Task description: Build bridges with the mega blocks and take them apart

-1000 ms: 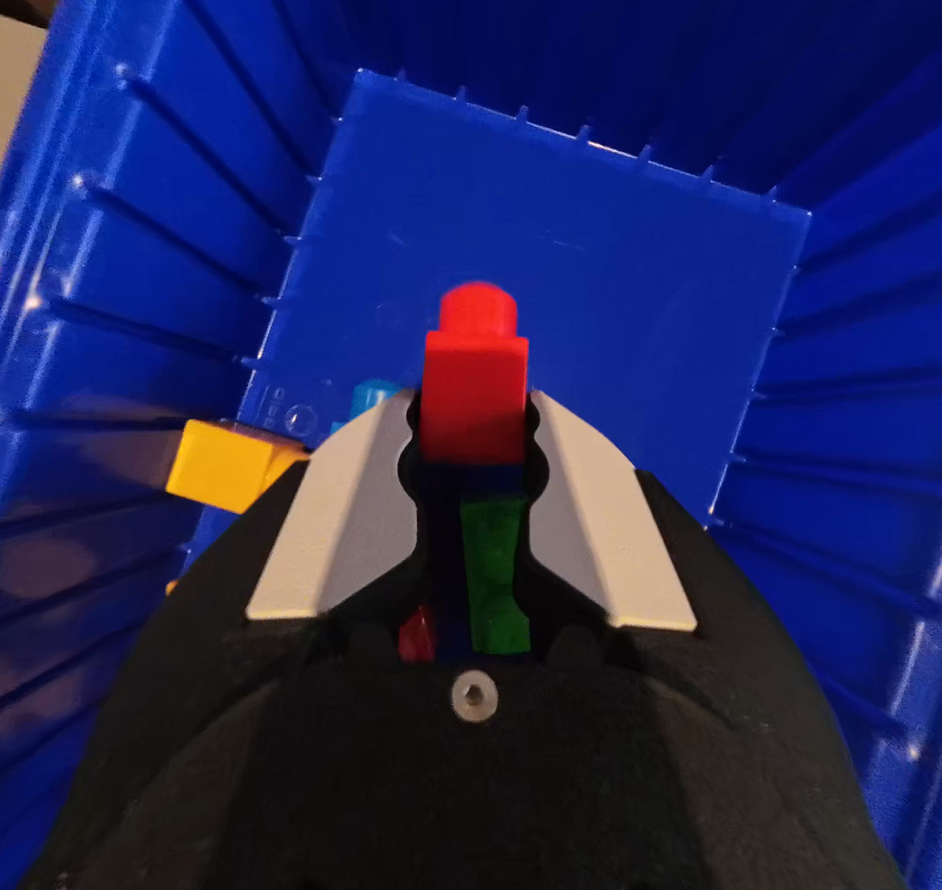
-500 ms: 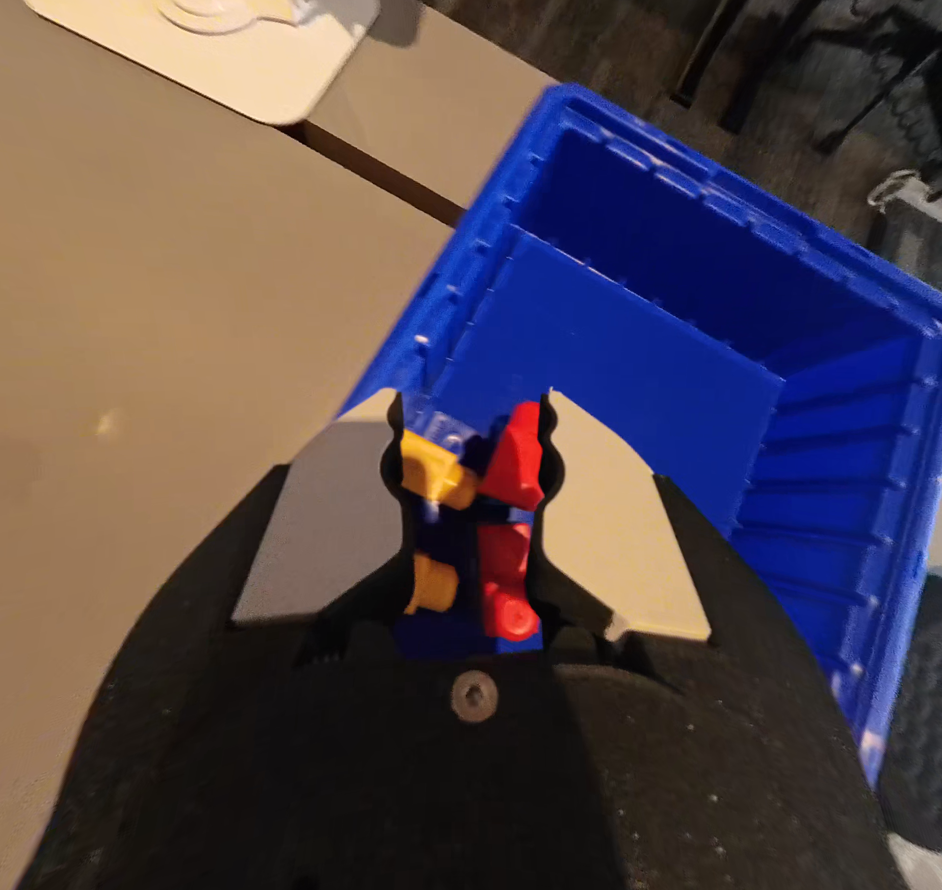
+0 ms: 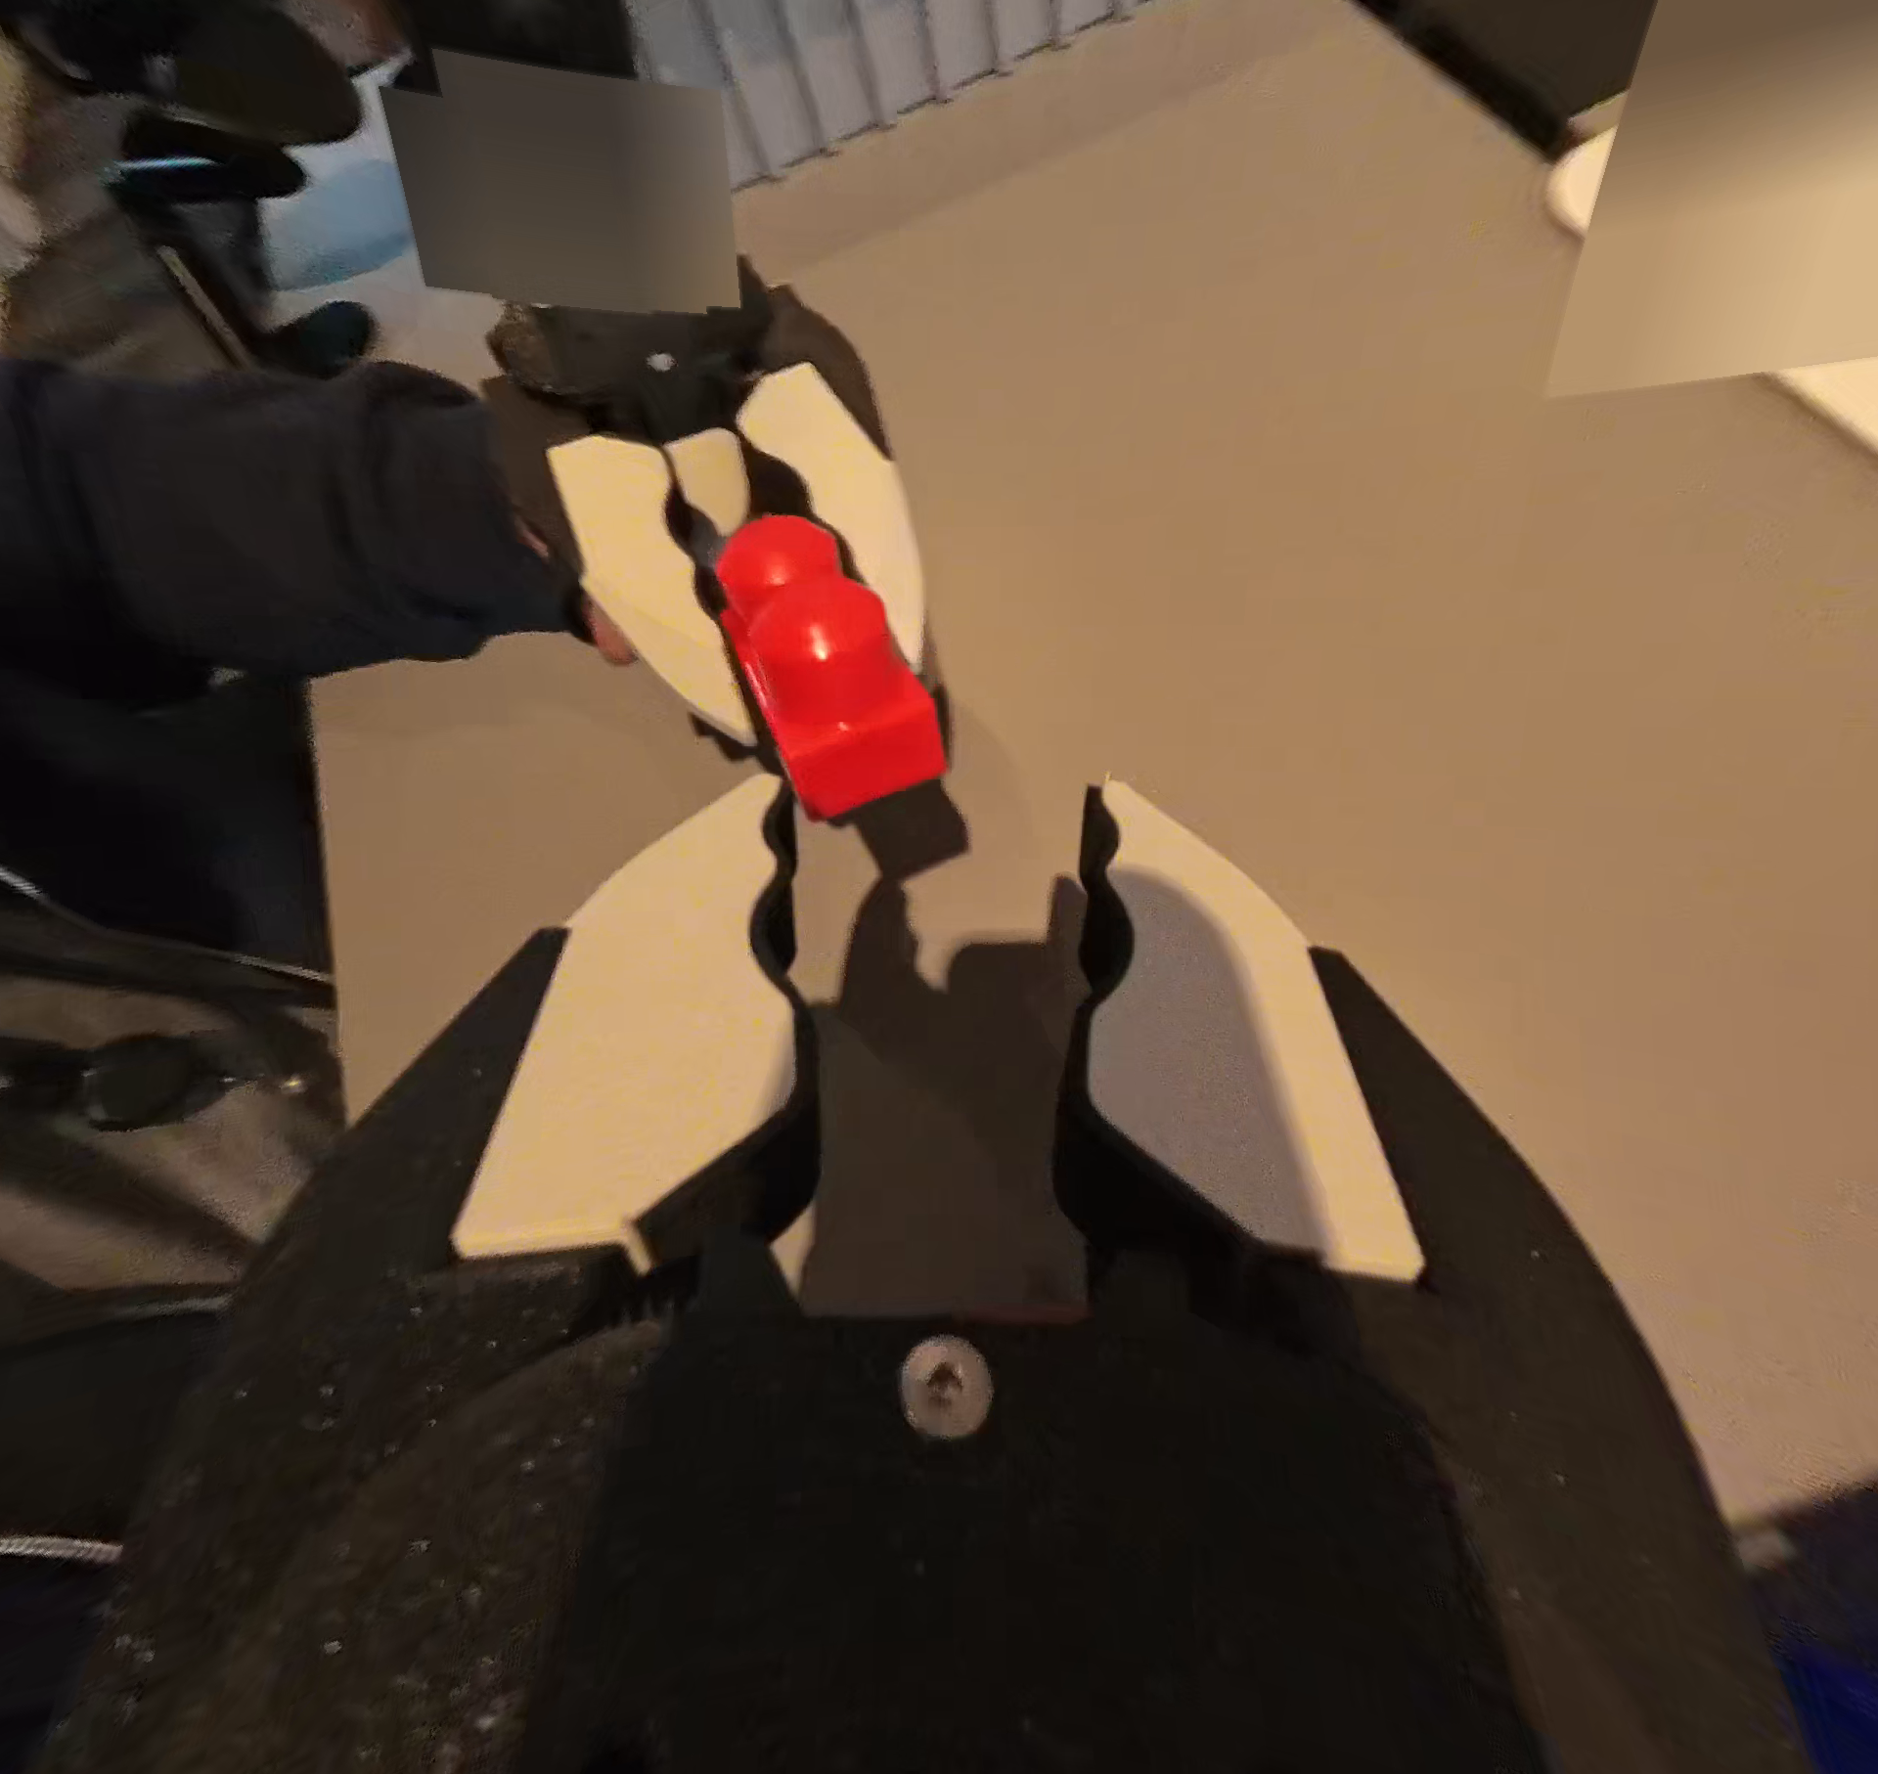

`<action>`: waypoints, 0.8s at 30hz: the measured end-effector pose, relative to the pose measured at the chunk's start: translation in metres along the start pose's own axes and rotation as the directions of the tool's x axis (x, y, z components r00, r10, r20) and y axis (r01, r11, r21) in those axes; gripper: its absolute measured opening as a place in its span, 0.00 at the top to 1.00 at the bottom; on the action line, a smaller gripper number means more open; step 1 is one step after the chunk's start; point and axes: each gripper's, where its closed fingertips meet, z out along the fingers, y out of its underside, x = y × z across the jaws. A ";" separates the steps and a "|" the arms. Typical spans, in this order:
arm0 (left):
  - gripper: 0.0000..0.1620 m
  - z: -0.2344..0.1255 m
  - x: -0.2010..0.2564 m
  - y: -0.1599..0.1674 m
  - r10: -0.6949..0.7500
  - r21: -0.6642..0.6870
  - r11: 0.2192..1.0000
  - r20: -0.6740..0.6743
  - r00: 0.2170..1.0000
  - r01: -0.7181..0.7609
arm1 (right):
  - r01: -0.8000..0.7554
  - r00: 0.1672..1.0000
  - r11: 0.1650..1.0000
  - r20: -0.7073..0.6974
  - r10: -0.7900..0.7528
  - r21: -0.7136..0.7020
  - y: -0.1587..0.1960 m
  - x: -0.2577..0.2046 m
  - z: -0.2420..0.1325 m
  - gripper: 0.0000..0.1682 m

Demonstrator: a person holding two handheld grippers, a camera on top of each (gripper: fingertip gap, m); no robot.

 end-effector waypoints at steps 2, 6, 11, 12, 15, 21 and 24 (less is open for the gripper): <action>0.78 0.001 0.006 0.000 0.023 -0.006 1.000 -0.026 0.999 -0.023 | -0.007 0.998 1.000 0.062 0.007 -0.008 0.004 -0.012 0.014 0.68; 0.78 0.003 0.012 0.000 0.026 -0.004 1.000 -0.051 0.998 -0.026 | -0.010 0.987 1.000 0.163 0.010 -0.004 0.010 -0.031 0.027 0.75; 0.78 0.006 0.015 -0.003 -0.037 0.027 0.999 -0.069 0.997 0.039 | 0.008 0.990 0.999 0.137 -0.015 0.052 0.008 -0.030 0.021 0.78; 0.75 0.007 0.014 -0.003 -0.042 0.035 0.998 -0.056 0.998 0.044 | 0.015 0.993 0.998 0.112 -0.022 0.062 0.006 -0.027 0.017 0.78; 0.75 0.003 0.008 -0.005 -0.052 0.042 0.998 -0.030 0.998 0.053 | 0.033 0.999 0.994 -0.002 -0.033 0.106 -0.002 -0.009 -0.011 0.78; 0.80 -0.005 -0.008 -0.009 -0.090 0.070 0.994 0.031 0.995 0.088 | -0.047 0.892 0.976 -0.431 0.137 0.213 0.004 0.108 -0.152 0.78; 0.81 -0.004 -0.010 -0.007 -0.093 0.065 0.994 0.043 0.995 0.090 | -0.187 0.790 0.964 -0.553 0.263 0.191 0.049 0.166 -0.202 0.78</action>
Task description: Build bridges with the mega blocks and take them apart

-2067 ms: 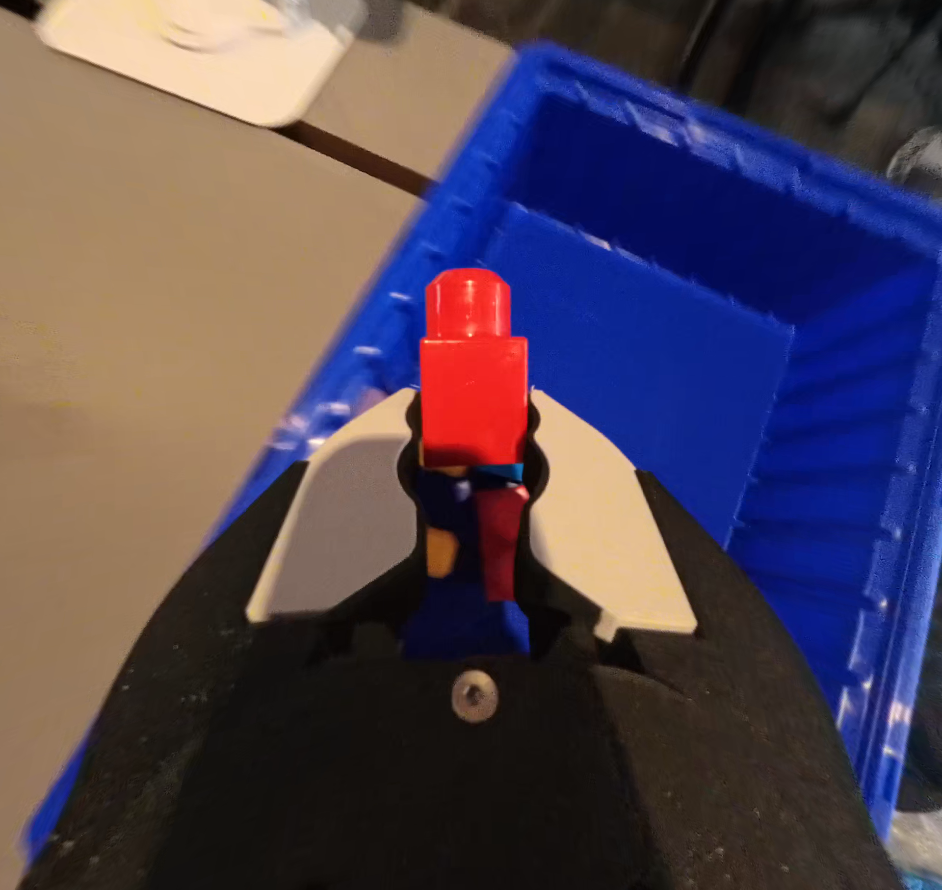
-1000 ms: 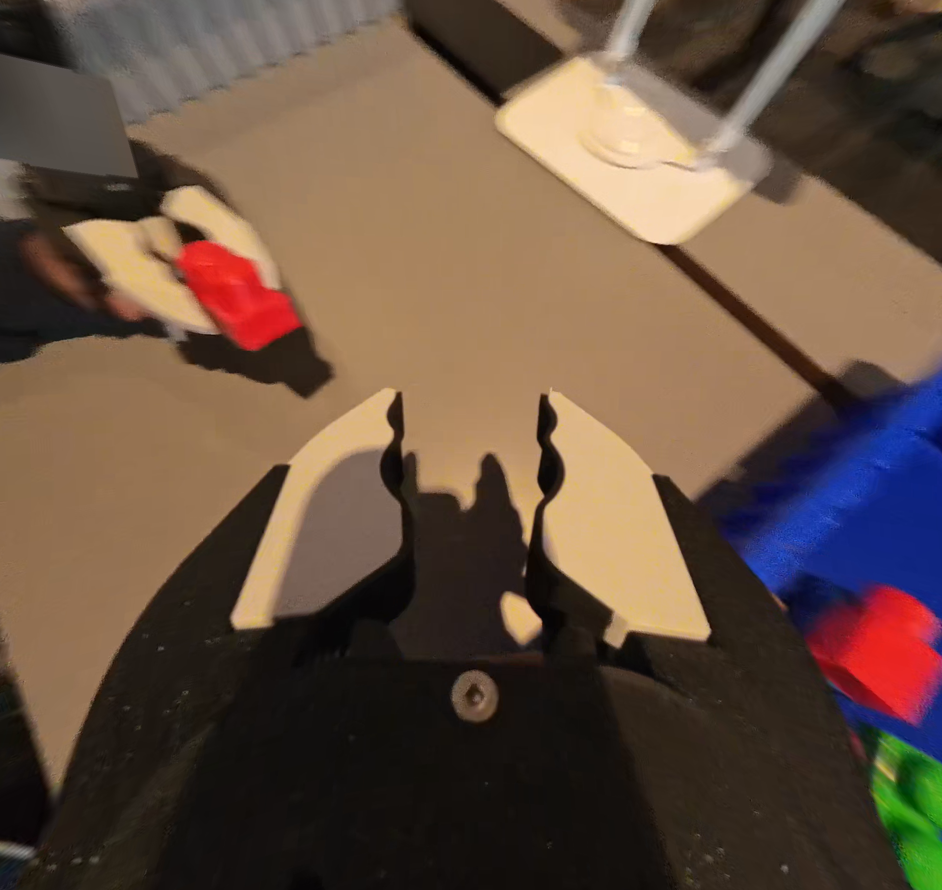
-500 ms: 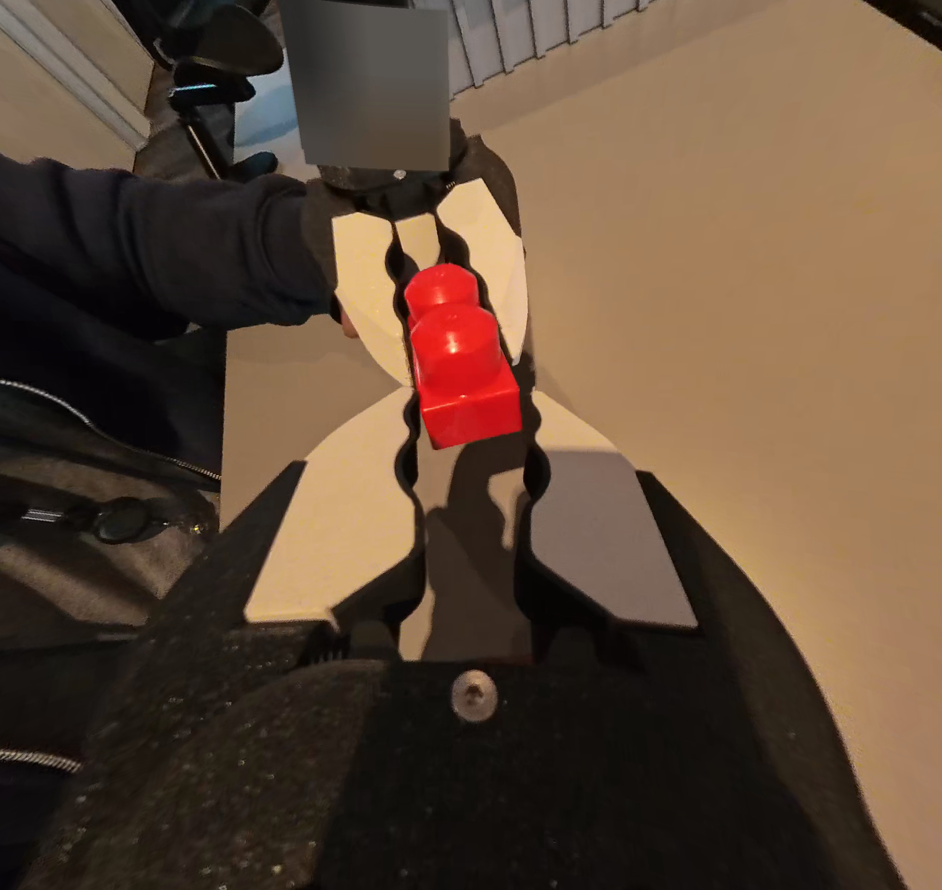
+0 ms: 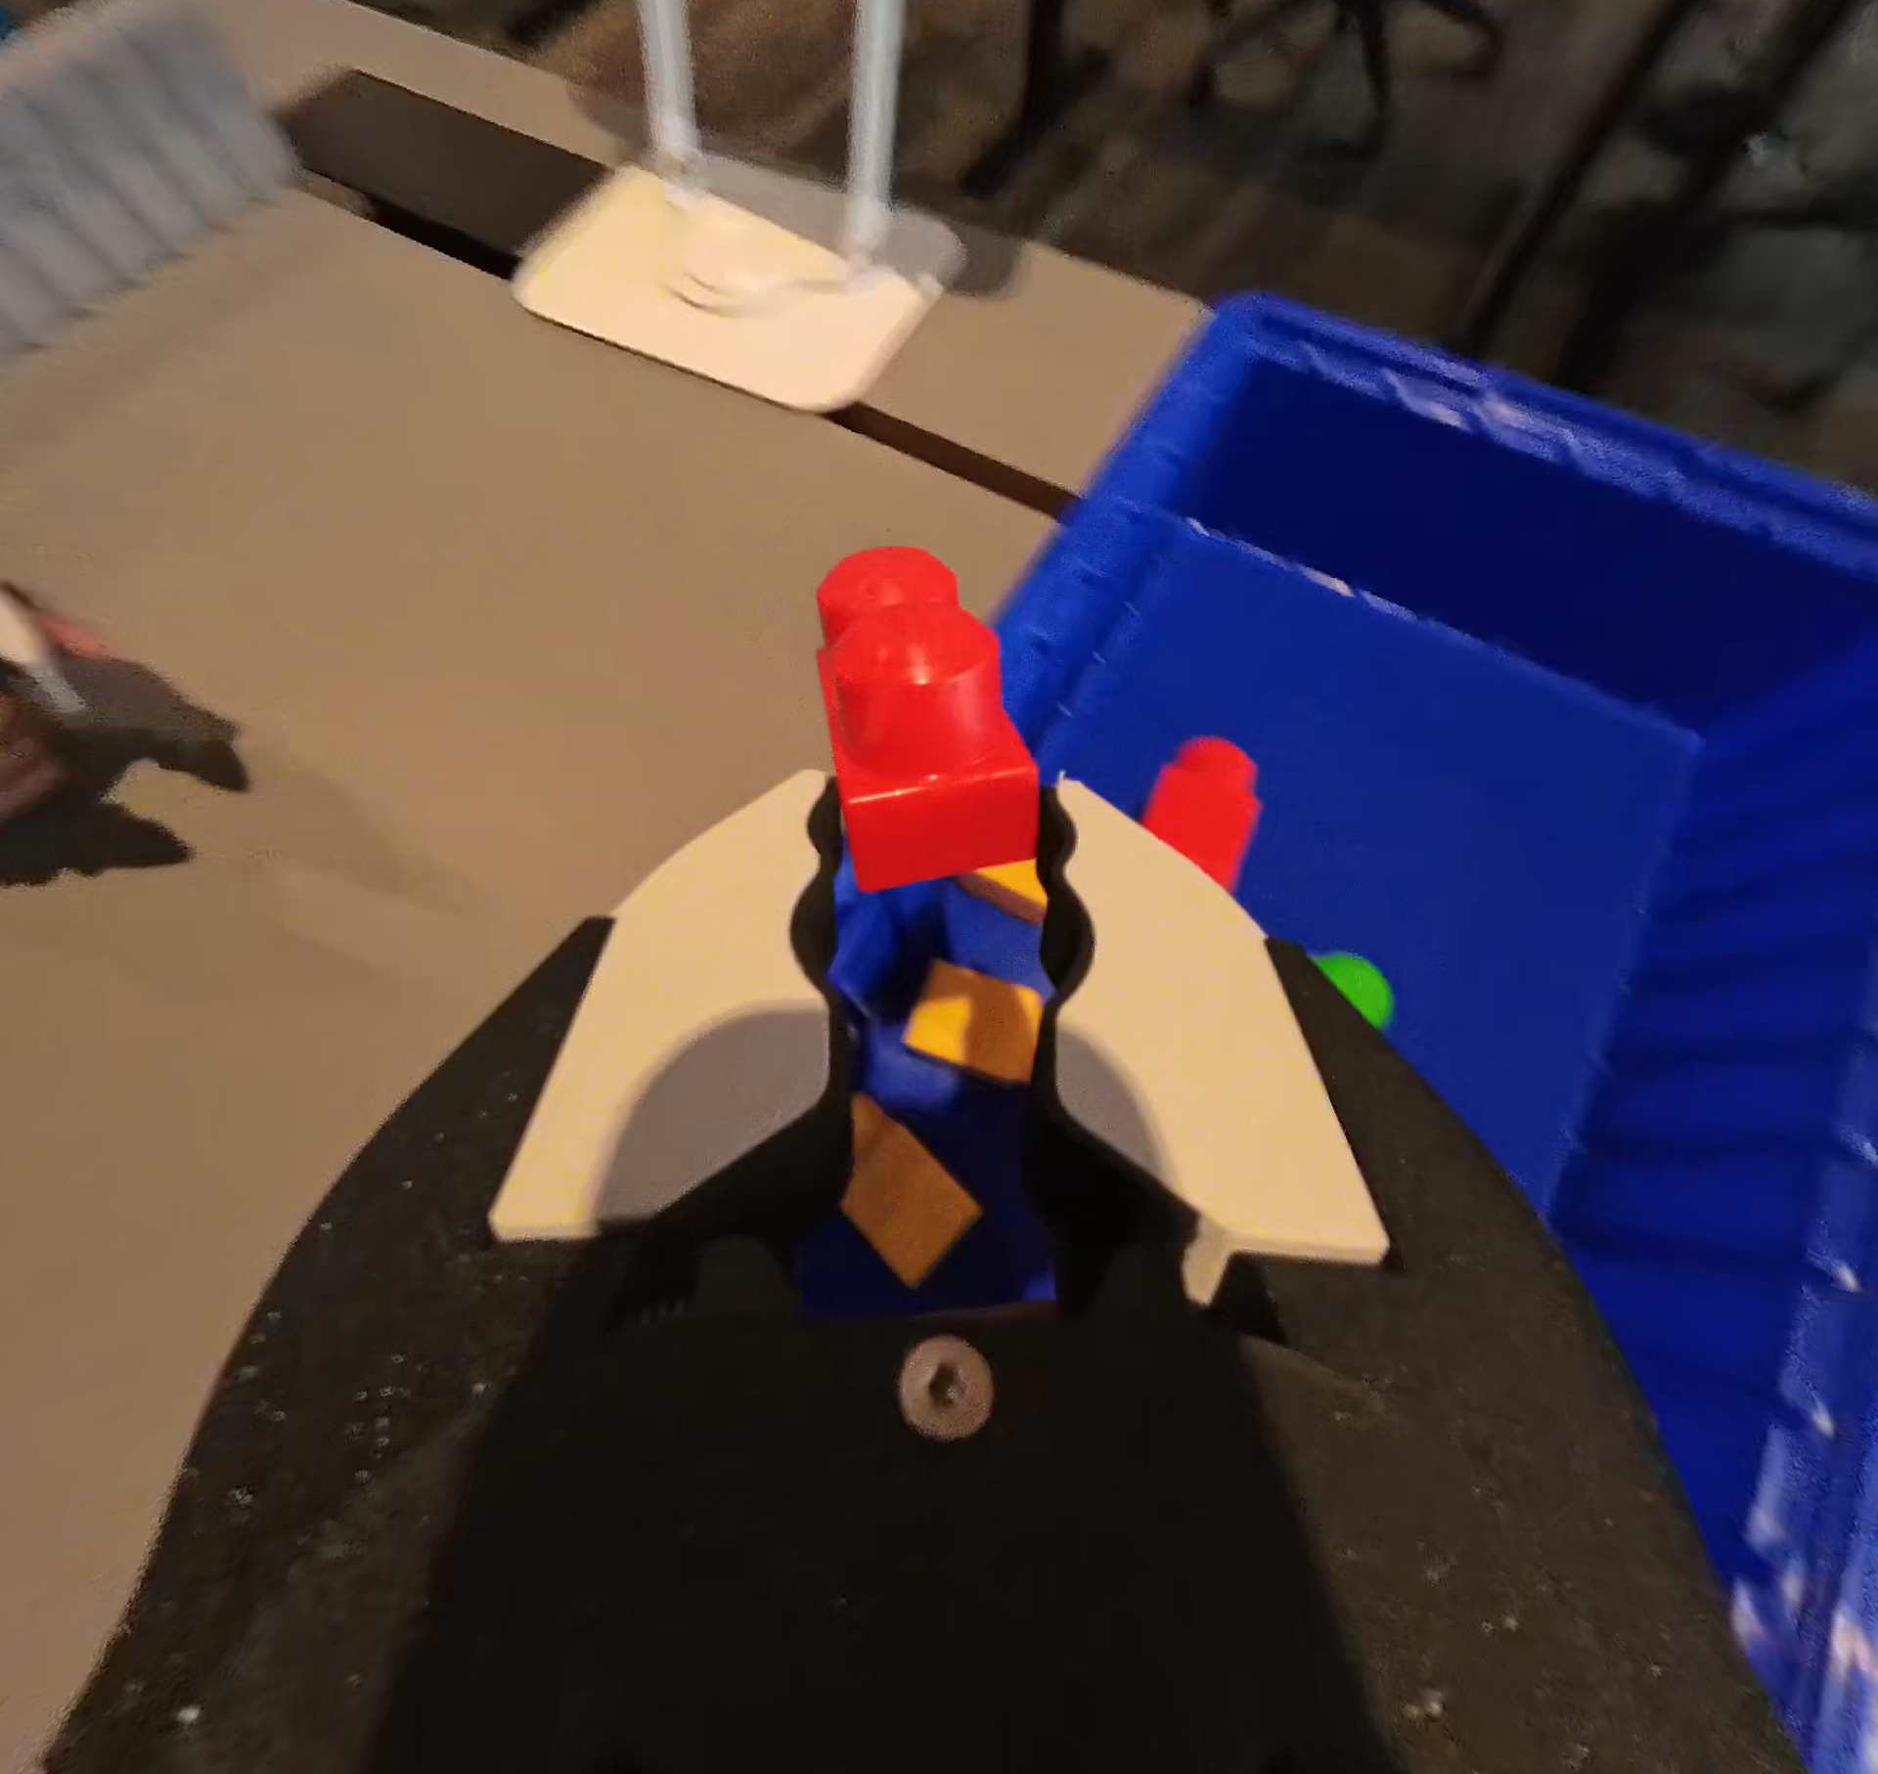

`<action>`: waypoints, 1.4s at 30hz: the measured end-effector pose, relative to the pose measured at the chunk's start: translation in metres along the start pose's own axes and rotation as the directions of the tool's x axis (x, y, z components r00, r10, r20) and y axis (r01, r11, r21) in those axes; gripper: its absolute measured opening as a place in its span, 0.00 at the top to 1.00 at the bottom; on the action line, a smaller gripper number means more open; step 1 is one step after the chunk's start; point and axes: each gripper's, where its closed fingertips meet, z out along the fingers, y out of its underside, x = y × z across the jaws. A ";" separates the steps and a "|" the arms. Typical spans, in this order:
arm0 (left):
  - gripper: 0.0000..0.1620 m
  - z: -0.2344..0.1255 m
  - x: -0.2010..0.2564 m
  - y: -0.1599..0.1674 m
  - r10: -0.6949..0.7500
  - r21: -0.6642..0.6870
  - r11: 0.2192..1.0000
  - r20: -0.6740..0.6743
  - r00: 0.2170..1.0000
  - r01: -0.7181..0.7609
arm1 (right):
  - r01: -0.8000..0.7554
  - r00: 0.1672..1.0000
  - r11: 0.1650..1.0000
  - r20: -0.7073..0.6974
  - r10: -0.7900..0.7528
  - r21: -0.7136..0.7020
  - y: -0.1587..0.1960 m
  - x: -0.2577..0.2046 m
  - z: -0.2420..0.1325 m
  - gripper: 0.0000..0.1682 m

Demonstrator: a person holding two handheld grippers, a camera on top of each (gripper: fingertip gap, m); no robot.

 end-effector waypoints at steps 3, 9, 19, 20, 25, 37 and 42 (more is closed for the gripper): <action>0.82 0.001 0.000 0.004 0.004 -0.014 1.000 0.002 1.000 -0.004 | -0.070 0.997 0.992 0.005 0.071 -0.101 0.029 0.029 0.016 0.78; 0.83 -0.001 -0.003 0.001 -0.002 0.000 1.000 0.011 1.000 0.002 | -0.037 0.981 0.946 -0.193 -0.027 -0.321 0.067 0.088 0.055 0.78; 0.85 -0.004 -0.006 0.001 -0.010 -0.001 1.000 0.016 1.000 0.010 | 0.019 0.936 0.941 -0.324 -0.136 -0.339 0.053 0.123 0.066 0.78; 0.85 -0.004 -0.006 0.001 -0.012 -0.002 1.000 0.013 1.000 0.012 | 0.023 0.931 0.936 -0.333 -0.147 -0.351 0.055 0.124 0.066 0.78; 0.85 -0.003 -0.005 0.002 -0.008 -0.009 1.000 0.011 1.000 0.008 | 0.011 0.933 0.896 -0.318 -0.169 -0.444 0.083 0.137 0.088 0.78; 0.86 -0.004 -0.007 0.002 -0.015 -0.008 1.000 0.014 1.000 0.015 | 0.054 0.963 0.887 -0.212 -0.167 -0.458 0.082 0.101 0.070 0.76; 0.86 -0.004 -0.007 0.002 -0.016 -0.008 1.000 0.016 1.000 0.016 | 0.130 0.948 0.839 -0.182 -0.261 -0.528 0.084 0.086 0.084 0.77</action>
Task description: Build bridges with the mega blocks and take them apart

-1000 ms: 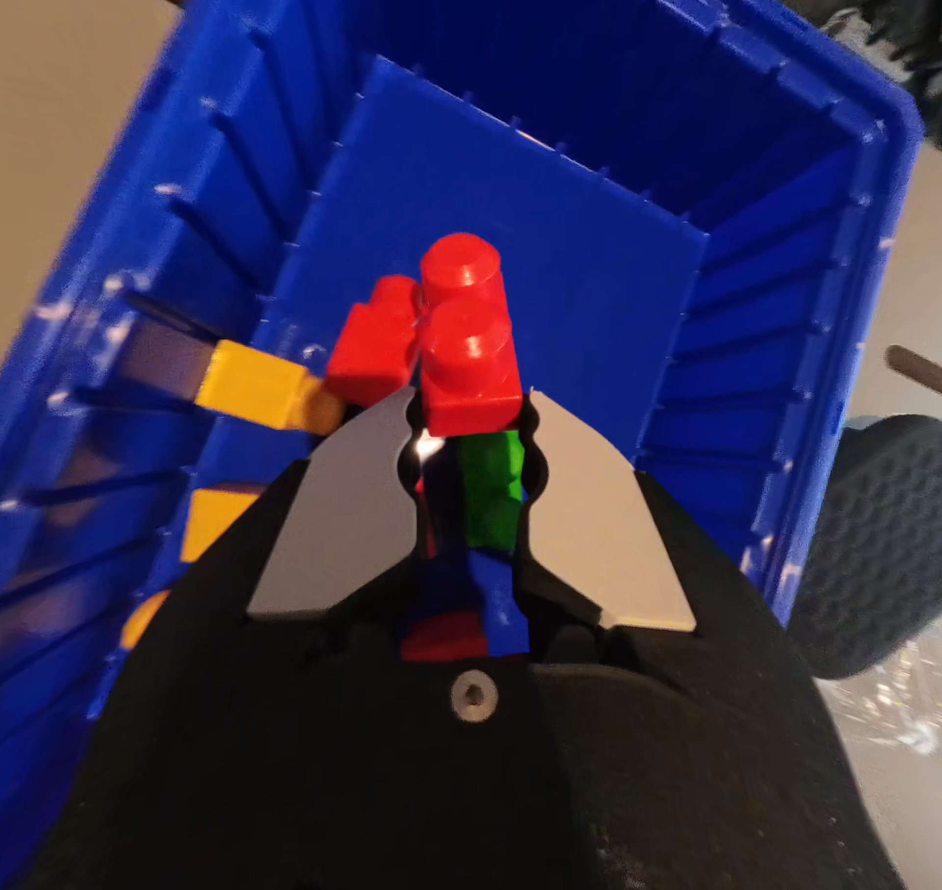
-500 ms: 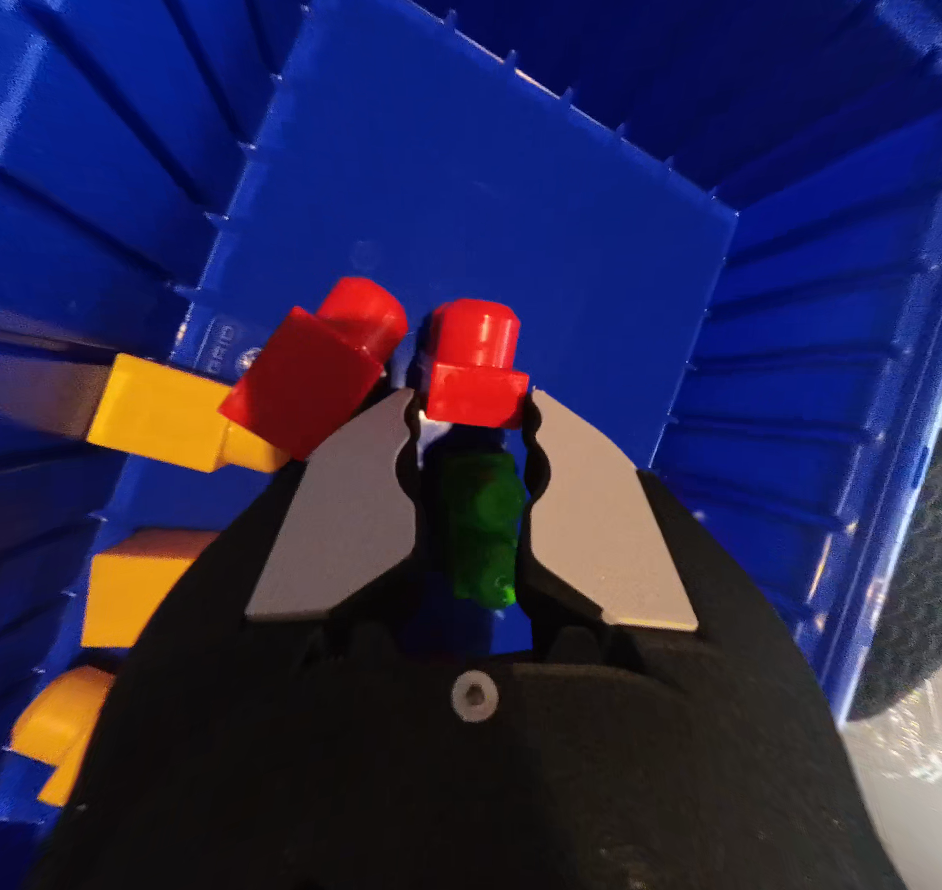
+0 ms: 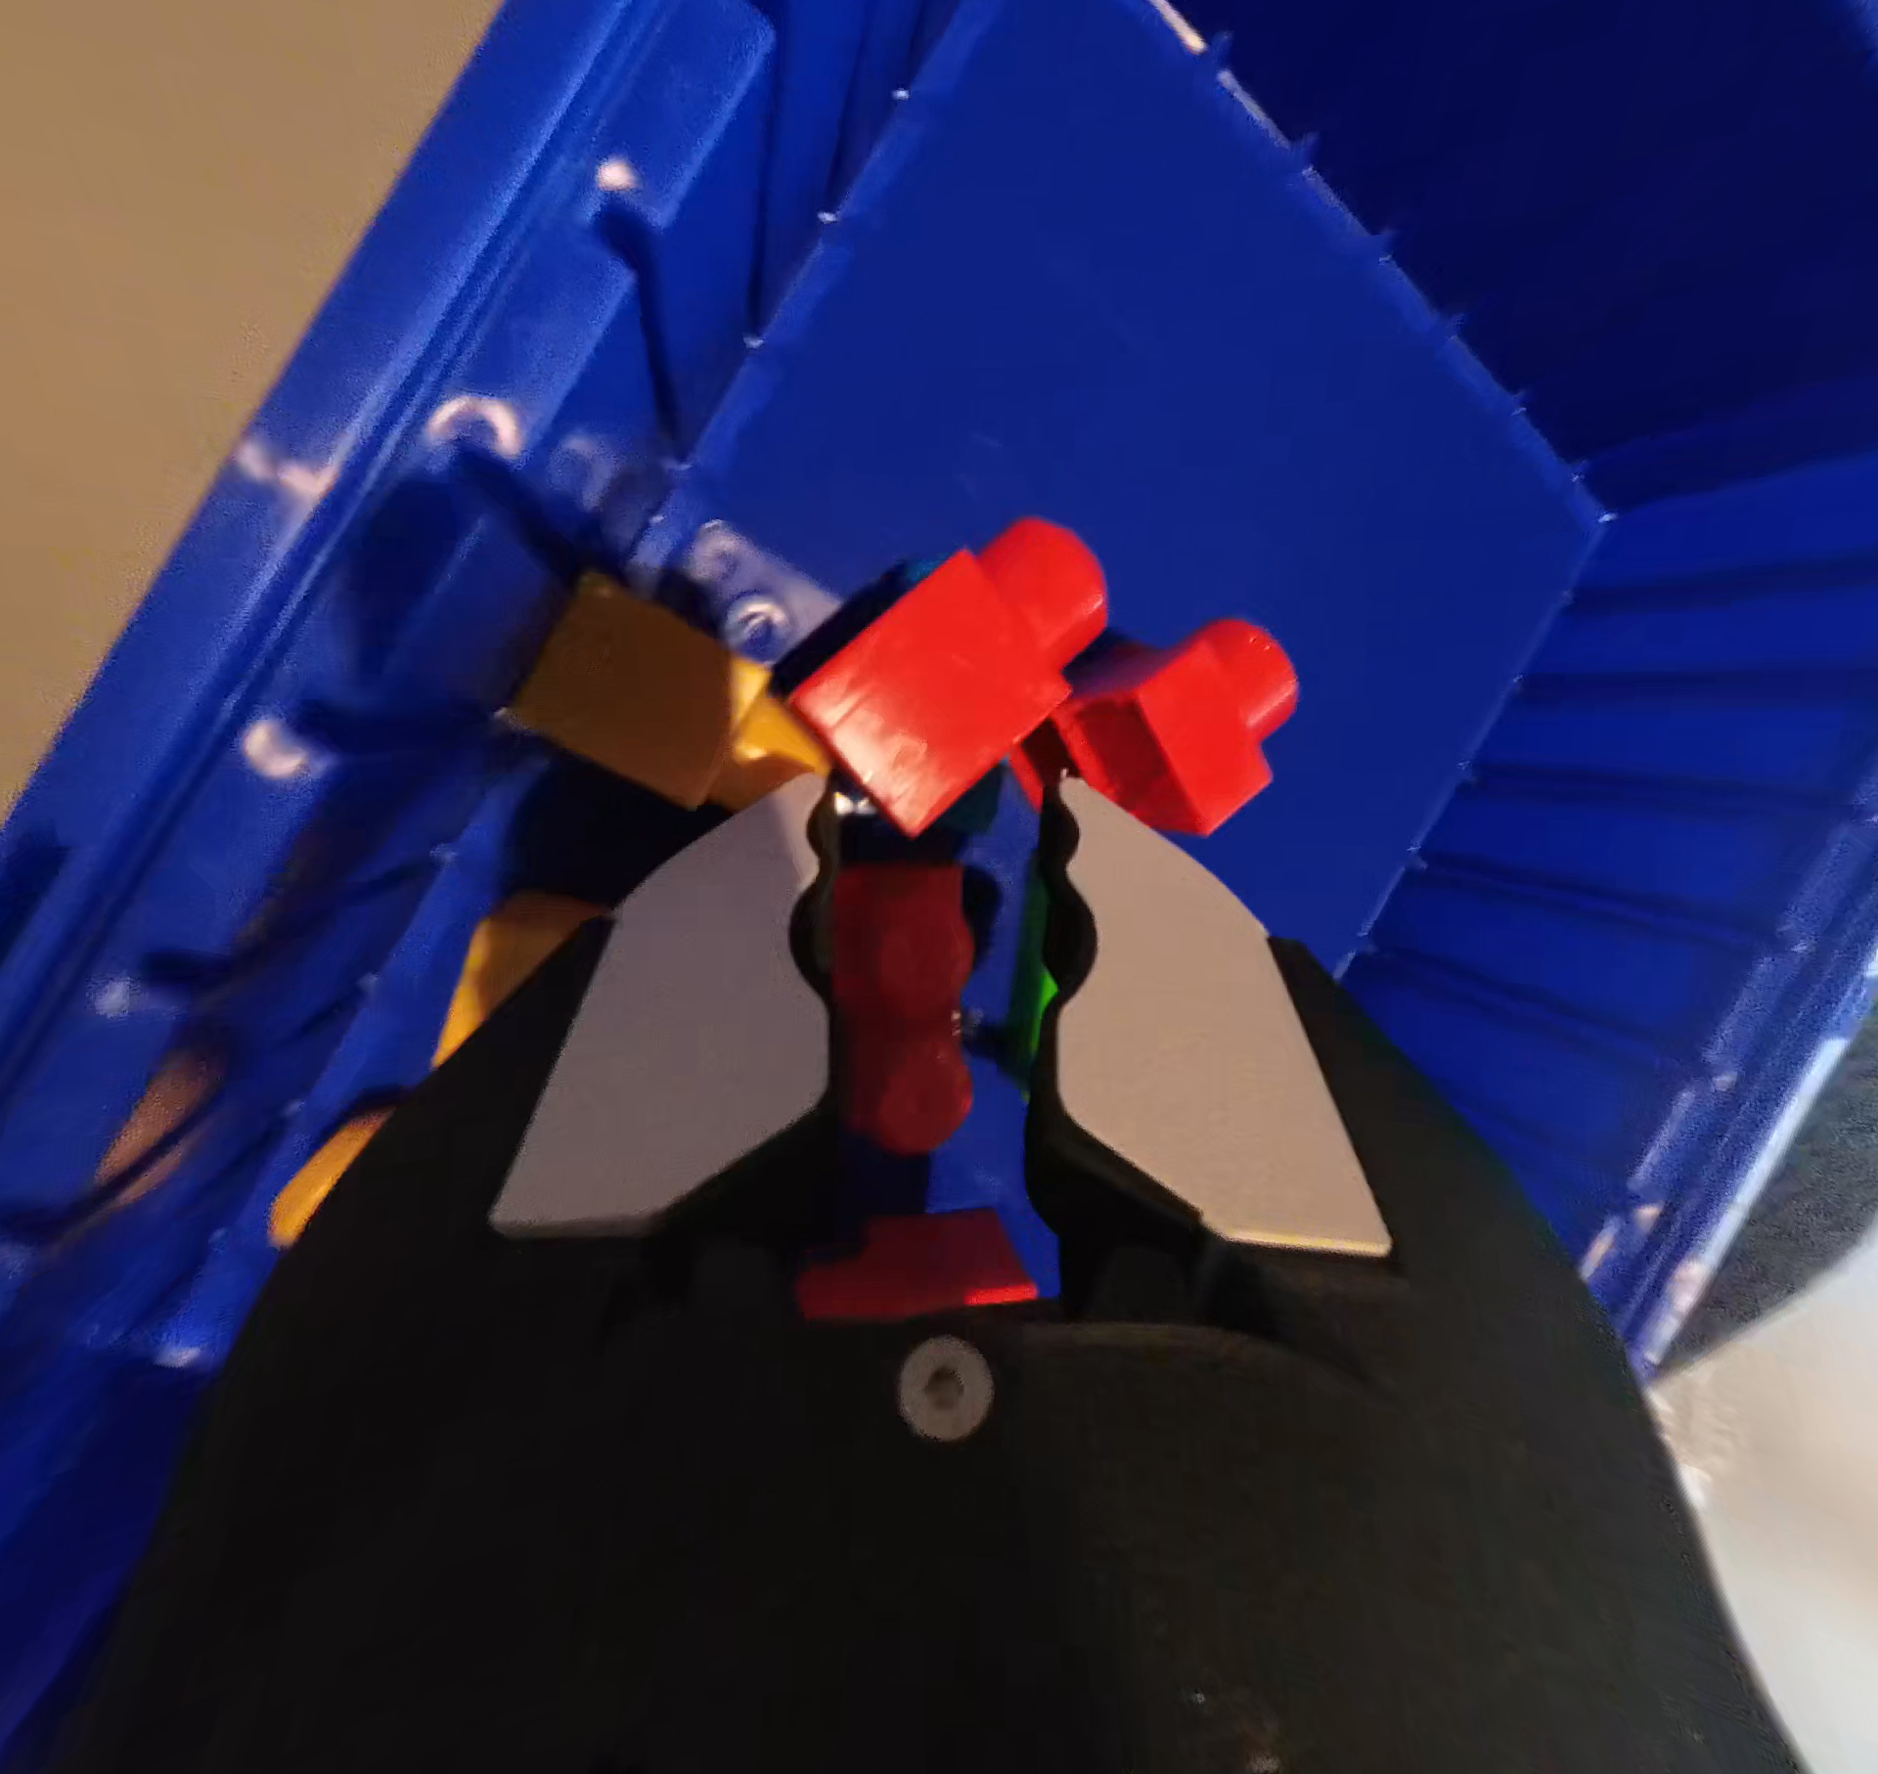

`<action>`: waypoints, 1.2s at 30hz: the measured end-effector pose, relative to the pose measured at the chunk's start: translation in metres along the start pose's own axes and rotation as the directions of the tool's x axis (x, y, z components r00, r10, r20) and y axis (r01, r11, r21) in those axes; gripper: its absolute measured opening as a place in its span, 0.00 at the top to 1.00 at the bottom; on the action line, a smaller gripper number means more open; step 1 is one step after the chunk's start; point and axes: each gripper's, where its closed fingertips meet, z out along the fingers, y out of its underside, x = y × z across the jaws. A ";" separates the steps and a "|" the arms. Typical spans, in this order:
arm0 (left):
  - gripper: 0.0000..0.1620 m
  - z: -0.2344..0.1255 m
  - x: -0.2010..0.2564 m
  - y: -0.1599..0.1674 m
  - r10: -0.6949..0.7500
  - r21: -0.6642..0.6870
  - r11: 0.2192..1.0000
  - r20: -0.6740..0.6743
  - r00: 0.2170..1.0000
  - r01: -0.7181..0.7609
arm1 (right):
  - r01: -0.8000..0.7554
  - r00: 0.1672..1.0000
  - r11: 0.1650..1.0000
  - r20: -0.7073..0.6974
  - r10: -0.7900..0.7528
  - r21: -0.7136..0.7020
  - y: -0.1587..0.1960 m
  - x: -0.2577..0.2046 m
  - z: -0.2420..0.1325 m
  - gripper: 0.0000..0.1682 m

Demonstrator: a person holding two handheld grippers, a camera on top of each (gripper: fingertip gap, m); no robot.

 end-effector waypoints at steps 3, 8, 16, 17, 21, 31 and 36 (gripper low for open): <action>0.86 0.000 0.000 0.000 0.001 -0.001 1.000 0.001 1.000 -0.001 | 0.029 0.989 1.000 -0.147 -0.029 -0.002 -0.018 0.022 0.011 0.89; 0.86 0.000 0.000 0.000 0.002 0.001 1.000 0.001 1.000 -0.002 | 0.031 0.963 0.999 -0.268 -0.036 -0.023 -0.035 0.057 0.032 0.95; 0.87 -0.001 0.000 0.000 0.001 -0.001 1.000 0.000 1.000 -0.001 | -0.106 0.961 0.994 -0.253 0.111 0.032 -0.023 0.074 0.024 0.85; 0.87 -0.001 -0.001 -0.001 0.001 0.001 1.000 0.001 1.000 -0.001 | -0.115 0.968 0.991 -0.215 0.128 0.074 -0.028 0.066 0.017 0.82; 0.87 -0.002 -0.003 -0.002 0.004 0.003 1.000 0.012 1.000 -0.004 | -0.127 0.987 0.954 -0.062 0.149 0.273 -0.061 0.017 -0.030 0.71; 0.86 -0.017 -0.033 -0.014 0.145 -0.014 0.989 0.250 0.957 -0.147 | -0.122 0.989 0.737 0.146 0.033 0.665 -0.158 -0.174 -0.131 0.71; 0.84 -0.048 -0.075 -0.024 0.228 -0.066 0.972 0.522 0.822 -0.227 | -0.193 0.975 0.721 0.211 0.067 0.665 -0.182 -0.255 -0.084 0.73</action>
